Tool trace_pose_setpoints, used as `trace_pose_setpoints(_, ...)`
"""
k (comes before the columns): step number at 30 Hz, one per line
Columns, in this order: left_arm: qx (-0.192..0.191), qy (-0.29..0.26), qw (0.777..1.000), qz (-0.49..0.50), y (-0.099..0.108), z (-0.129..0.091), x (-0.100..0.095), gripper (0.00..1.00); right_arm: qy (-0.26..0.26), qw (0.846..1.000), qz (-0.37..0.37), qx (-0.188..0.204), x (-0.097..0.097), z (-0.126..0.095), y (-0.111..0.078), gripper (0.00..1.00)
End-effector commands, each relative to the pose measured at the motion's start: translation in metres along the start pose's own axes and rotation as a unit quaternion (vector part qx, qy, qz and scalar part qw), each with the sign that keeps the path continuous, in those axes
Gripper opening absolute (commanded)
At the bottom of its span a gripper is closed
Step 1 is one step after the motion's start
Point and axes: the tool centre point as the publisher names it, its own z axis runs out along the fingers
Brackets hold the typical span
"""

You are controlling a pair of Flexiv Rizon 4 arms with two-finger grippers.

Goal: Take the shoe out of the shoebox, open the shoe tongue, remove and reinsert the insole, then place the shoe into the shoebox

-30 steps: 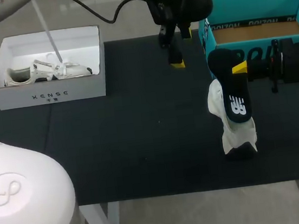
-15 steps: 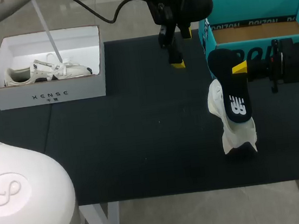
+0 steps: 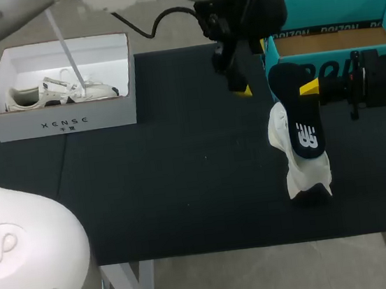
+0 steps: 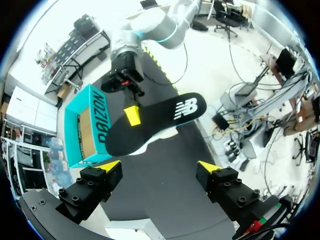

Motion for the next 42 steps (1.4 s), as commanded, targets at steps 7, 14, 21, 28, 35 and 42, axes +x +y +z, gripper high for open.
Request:
trace_pose_setpoints(7, 0.38, -0.379, 0.821, 0.194, 0.036, 0.004, 0.127, 1.0, -0.001, 1.0, 0.0, -0.002, 0.0, 0.001, -0.001, 0.0)
trace_pose_setpoints(14, 0.498, -0.386, 0.757, 0.172, 0.046, -0.017, 0.14, 1.0, -0.001, 1.0, 0.0, -0.002, 0.0, 0.001, -0.001, 0.0)
trace_pose_setpoints(21, 0.55, -0.37, 0.731, 0.163, 0.05, -0.02, 0.135, 1.0, -0.001, 1.0, 0.0, -0.002, 0.0, 0.001, -0.001, 0.0)
trace_pose_setpoints(28, 0.578, -0.363, 0.716, 0.146, 0.055, -0.008, 0.122, 1.0, -0.001, 1.0, 0.0, -0.002, 0.0, 0.001, -0.001, 0.0)
trace_pose_setpoints(35, 0.59, -0.373, 0.706, 0.121, 0.057, -0.002, 0.107, 1.0, -0.001, 1.0, 0.0, -0.002, 0.0, 0.001, -0.001, 0.0)
trace_pose_setpoints(42, 0.59, -0.373, 0.706, 0.121, 0.057, -0.002, 0.107, 1.0, -0.001, 1.0, 0.0, -0.002, 0.0, 0.001, -0.001, 0.0)
